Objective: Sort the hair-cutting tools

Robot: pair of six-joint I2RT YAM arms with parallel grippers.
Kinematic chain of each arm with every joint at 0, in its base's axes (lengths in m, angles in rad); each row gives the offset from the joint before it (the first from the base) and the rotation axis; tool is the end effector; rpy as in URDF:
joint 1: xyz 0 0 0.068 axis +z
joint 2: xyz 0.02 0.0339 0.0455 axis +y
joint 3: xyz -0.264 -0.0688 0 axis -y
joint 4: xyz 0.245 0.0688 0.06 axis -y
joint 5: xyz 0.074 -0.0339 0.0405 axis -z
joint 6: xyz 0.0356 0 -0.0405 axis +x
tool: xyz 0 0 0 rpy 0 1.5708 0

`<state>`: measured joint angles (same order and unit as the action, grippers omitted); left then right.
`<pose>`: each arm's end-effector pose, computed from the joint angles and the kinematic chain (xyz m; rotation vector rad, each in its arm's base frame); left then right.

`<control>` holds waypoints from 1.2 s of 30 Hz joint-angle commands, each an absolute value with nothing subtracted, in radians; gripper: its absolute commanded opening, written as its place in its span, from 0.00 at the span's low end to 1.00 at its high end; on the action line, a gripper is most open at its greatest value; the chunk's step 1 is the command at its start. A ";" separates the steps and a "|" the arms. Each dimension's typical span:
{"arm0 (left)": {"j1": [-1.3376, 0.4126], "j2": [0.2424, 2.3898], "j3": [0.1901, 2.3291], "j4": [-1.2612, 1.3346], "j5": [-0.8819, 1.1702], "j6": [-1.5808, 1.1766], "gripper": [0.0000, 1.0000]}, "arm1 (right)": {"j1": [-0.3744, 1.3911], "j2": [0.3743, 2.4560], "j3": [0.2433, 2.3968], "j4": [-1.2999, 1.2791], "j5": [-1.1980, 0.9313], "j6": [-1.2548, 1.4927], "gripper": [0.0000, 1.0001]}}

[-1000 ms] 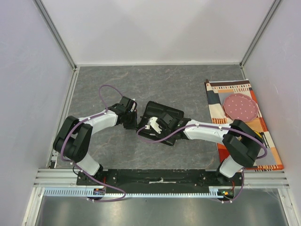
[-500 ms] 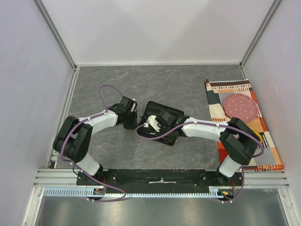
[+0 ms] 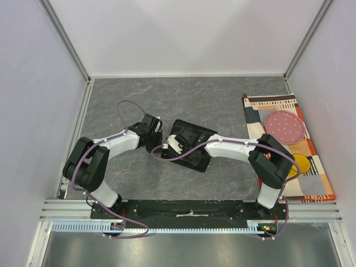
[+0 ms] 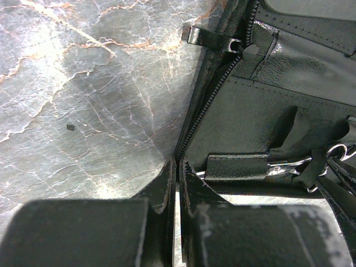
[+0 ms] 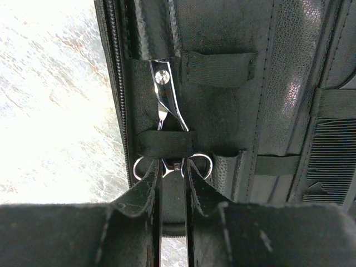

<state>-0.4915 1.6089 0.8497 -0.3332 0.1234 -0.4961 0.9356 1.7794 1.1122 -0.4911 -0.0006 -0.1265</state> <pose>0.2619 -0.1452 0.1551 0.0350 2.7404 -0.4658 0.2066 0.2803 0.1669 -1.3947 2.3743 0.2275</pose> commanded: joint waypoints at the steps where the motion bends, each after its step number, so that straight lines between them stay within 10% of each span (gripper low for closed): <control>1: -0.522 1.615 0.824 -0.351 0.153 -0.469 0.02 | 0.973 1.852 1.150 -0.376 -0.114 -0.107 0.22; 24: -0.523 1.480 0.812 -0.353 0.198 -0.508 0.02 | 0.960 1.215 1.039 -0.467 0.456 0.242 0.65; 28: -0.549 1.388 0.732 -0.307 0.265 -0.567 0.03 | 0.946 1.244 0.970 -0.446 0.304 0.334 0.49; 36: -0.735 1.309 0.605 -0.195 0.252 -0.748 0.03 | 0.948 1.232 0.897 -0.385 0.374 0.403 0.59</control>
<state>-0.6579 1.3495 0.6548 -0.2977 0.2203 -0.6125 0.9489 1.2613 0.8959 -0.4492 0.3126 0.3439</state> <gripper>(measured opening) 0.043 0.569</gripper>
